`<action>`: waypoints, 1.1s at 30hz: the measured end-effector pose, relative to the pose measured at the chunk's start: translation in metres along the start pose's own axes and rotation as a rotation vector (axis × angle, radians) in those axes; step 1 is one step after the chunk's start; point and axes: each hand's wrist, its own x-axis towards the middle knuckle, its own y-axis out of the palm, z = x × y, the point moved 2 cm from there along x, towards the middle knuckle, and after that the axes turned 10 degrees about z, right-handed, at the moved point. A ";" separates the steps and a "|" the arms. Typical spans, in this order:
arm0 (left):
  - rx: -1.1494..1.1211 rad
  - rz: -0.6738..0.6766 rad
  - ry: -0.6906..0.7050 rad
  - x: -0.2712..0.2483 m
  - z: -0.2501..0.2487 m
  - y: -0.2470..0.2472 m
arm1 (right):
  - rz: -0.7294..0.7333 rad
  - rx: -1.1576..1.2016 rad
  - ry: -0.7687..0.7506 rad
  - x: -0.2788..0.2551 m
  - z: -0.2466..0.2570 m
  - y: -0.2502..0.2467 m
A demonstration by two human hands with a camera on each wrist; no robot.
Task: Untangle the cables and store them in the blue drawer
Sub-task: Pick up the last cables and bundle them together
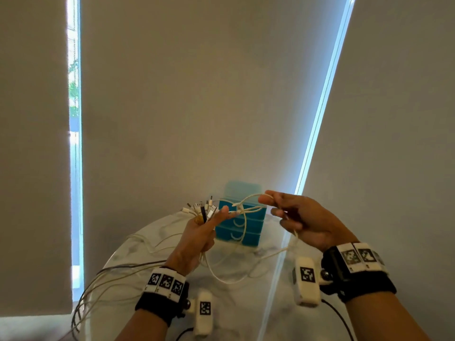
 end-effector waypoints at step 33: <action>-0.448 -0.425 0.130 0.006 0.005 -0.046 | -0.409 0.431 -0.328 0.014 -0.024 -0.045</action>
